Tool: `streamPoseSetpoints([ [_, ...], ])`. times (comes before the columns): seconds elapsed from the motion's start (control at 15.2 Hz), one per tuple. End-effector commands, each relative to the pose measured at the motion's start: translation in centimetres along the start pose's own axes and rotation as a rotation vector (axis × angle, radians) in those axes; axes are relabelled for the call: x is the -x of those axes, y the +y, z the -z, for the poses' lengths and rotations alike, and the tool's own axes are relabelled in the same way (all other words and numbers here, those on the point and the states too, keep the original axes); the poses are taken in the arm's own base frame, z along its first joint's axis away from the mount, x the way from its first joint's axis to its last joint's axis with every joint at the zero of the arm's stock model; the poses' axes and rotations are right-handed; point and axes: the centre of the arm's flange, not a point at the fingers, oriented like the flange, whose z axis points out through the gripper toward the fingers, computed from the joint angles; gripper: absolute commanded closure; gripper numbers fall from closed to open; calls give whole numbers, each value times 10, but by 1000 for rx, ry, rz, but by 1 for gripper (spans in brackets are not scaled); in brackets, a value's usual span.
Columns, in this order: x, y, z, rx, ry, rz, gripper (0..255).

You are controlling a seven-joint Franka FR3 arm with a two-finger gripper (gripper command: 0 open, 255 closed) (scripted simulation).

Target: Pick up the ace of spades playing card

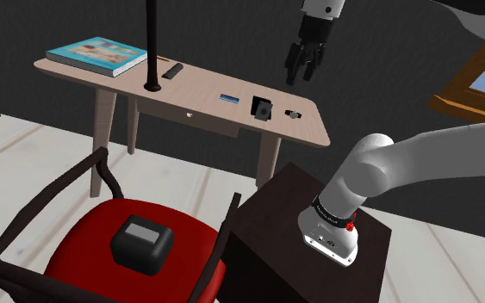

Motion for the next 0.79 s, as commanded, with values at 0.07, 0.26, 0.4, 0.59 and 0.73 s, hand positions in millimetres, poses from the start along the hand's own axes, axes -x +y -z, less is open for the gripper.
streamPoseSetpoints([
  [0.07,-5,0,-9,9,30,-53,0],
  [0.26,-21,3,-35,35,119,-210,0],
  [0.4,-33,6,-52,53,179,-315,0],
  [0.59,-51,14,-75,79,268,-473,0],
  [0.73,-64,22,-90,97,328,-578,0],
])
